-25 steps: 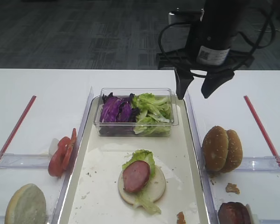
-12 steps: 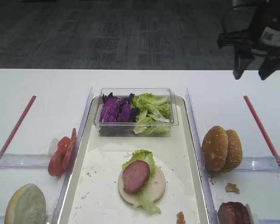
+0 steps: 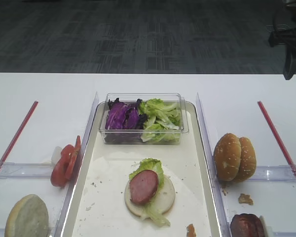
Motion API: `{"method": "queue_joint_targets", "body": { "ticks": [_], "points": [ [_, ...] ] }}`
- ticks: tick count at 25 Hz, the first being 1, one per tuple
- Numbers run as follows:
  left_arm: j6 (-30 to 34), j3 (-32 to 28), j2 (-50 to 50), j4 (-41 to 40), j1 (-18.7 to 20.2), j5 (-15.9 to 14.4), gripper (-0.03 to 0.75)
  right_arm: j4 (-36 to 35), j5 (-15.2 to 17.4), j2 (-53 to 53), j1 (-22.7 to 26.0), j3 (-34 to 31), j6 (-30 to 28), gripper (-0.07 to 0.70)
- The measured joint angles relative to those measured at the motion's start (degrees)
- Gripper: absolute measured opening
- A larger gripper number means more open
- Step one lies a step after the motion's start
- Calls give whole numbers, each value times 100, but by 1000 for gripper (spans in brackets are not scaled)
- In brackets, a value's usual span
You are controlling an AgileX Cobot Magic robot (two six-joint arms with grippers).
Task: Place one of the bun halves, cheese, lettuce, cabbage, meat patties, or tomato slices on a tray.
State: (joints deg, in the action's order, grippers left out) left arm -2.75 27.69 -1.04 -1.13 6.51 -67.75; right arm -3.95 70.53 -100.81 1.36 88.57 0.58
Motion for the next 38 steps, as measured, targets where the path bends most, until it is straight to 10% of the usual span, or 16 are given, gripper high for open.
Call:
{"method": "queue_joint_targets", "body": {
  "ticks": [10,38],
  "points": [
    [0,0,0,0,0,0,474,26,0,198,8,-273,-124,417],
    [0,0,0,0,0,0,474,4,66,4314,8,-3525,-127,417]
  ]
}}
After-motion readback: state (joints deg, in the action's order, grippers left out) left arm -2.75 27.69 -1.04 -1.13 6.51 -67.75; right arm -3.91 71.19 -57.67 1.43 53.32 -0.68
